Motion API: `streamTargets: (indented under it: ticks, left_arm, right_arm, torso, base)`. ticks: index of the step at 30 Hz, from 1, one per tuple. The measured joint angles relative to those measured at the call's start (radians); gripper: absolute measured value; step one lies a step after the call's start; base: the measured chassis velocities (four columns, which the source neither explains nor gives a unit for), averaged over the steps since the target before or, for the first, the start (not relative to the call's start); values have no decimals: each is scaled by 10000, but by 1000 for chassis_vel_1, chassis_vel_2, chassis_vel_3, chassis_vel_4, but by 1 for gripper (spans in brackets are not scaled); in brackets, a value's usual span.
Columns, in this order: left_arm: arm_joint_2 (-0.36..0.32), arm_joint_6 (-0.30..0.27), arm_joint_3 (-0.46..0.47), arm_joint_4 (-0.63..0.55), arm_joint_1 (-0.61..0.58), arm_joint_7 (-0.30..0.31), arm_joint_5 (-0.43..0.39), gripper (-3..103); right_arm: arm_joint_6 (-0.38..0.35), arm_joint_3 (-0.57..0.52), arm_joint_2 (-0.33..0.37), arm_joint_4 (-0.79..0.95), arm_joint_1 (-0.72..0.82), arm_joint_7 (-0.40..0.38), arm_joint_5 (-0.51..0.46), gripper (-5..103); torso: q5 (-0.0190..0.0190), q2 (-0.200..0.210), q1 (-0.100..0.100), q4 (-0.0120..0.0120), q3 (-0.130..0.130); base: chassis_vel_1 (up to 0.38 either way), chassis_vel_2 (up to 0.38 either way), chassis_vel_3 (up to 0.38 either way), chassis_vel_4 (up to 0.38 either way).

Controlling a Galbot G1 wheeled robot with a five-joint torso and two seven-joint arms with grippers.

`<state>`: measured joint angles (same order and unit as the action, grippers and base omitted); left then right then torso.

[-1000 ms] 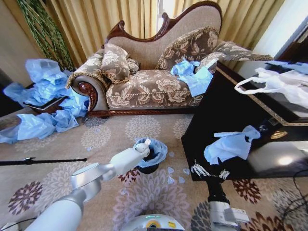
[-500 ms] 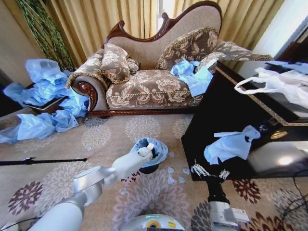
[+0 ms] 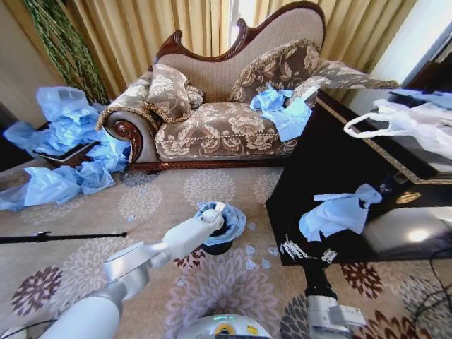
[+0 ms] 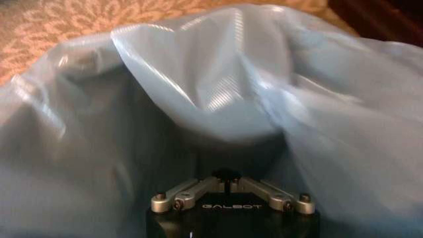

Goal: Place a garbage bag over the trash bin.

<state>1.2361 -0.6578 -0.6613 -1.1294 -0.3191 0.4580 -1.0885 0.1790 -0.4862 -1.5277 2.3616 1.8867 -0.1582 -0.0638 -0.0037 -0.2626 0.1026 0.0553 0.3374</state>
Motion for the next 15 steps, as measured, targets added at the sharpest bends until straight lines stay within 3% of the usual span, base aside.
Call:
streamTargets:
  ticks: [3,4,11,12,14,15]
  left_arm:
    - [-444,-42,168,-842,-180,226,-405,0]
    - [-914,-77,471,-1760,-414,332,-699,0]
    - [-2328,-168,1353,-4186,-1024,594,-1115,-3]
    - [-2829,-174,1815,-5120,-1348,588,-1350,7]
    - [-2994,-175,2010,-5463,-1465,573,-1441,7]
    - [-3319,-155,2463,-6163,-1734,543,-1565,12]
  right_arm:
    - [0,0,0,0,0,0,0,100]
    - [0,1,0,0,0,0,0,100]
    - [0,0,0,0,0,0,0,100]
    - [0,0,0,0,0,0,0,100]
    - [0,0,0,0,-1,0,0,100]
    - [0,1,0,-1,0,0,0,100]
  torso:
    - [1,0,0,-2,1]
    - [0,-1,0,1,0]
    - [0,0,0,1,0]
    - [0,0,0,-1,0]
    - [-1,0,0,-1,0]
    - [-1,0,0,2,0]
  base:
    - [0,0,0,0]
    - [0,0,0,0]
    - [0,0,0,0]
    - [0,0,0,0]
    - [0,0,0,0]
    - [0,0,0,0]
